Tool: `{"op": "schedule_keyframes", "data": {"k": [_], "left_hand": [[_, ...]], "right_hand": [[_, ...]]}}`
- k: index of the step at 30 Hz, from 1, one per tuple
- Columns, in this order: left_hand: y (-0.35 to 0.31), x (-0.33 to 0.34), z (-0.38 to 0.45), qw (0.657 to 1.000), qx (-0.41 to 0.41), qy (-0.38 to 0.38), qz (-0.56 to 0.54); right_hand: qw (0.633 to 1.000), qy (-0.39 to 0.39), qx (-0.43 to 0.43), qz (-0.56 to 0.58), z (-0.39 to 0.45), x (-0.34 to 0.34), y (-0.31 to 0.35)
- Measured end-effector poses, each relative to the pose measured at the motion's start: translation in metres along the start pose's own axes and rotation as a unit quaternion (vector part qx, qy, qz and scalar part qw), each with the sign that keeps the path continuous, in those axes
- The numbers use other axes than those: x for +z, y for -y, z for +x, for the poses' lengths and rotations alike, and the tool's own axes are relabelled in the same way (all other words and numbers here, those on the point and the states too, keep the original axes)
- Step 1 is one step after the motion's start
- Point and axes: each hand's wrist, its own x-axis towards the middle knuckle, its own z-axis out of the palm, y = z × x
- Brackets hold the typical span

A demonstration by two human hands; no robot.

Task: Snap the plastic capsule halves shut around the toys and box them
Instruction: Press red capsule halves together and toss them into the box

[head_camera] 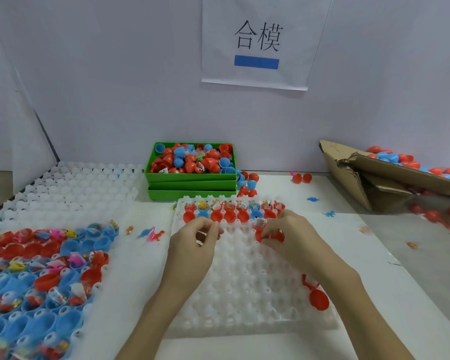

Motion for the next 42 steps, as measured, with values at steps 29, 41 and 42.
{"op": "schedule_keyframes", "data": {"k": [29,41,42], "left_hand": [[-0.013,-0.003,-0.002,0.985,0.065,-0.021,-0.158],[-0.013,-0.006,0.000,0.982,0.100,0.000,-0.161],[-0.013,-0.006,0.000,0.981,0.104,0.003,-0.162]], "right_hand": [[0.910,-0.034,-0.030,0.412,-0.014,0.001,0.052],[0.874,-0.109,-0.010,0.473,-0.015,0.010,0.064],[0.865,-0.099,0.003,0.492,-0.015,0.009,0.064]]}}
